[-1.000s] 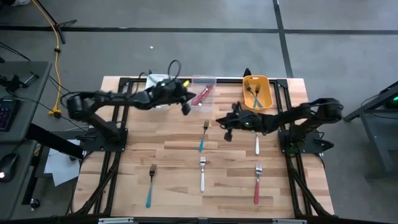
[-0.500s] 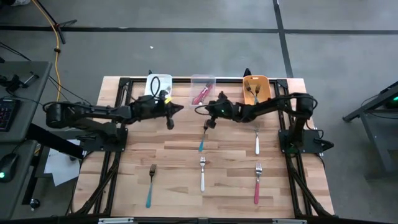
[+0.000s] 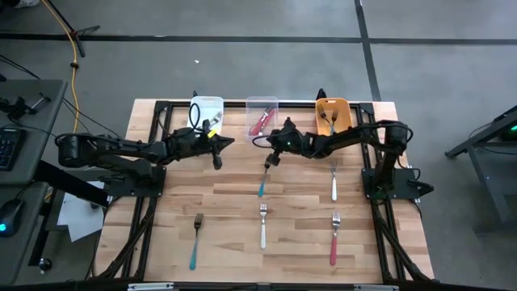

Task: Sort silverware by color (type)
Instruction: Put the top white fork into the white bin

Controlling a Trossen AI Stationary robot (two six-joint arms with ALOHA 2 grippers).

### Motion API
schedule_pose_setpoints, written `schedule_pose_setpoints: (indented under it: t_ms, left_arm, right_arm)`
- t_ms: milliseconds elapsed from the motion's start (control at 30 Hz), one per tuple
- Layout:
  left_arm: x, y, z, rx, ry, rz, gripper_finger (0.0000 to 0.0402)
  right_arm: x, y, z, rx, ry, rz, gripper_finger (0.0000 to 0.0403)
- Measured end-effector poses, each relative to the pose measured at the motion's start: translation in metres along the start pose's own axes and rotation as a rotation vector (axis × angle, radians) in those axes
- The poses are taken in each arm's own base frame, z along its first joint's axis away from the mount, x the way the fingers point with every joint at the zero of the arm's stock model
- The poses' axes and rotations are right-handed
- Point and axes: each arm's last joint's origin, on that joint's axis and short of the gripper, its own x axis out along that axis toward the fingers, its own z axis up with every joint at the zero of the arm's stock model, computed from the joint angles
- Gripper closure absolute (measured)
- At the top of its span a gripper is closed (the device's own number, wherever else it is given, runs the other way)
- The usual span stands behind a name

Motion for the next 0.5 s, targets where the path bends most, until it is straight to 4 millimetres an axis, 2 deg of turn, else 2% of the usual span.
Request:
schedule_pose_setpoints:
  t_ms: [300,500]
  left_arm:
    - [0.0,0.0,-0.001,-0.007,0.01,-0.001,0.0398]
    - [0.0,0.0,-0.003,-0.017,0.03,-0.004,0.0398]
  right_arm:
    - [-0.01,0.015,0.008,-0.039,-0.031,0.037,0.0403]
    - [-0.032,0.031,0.02,-0.09,-0.061,0.093,0.0403]
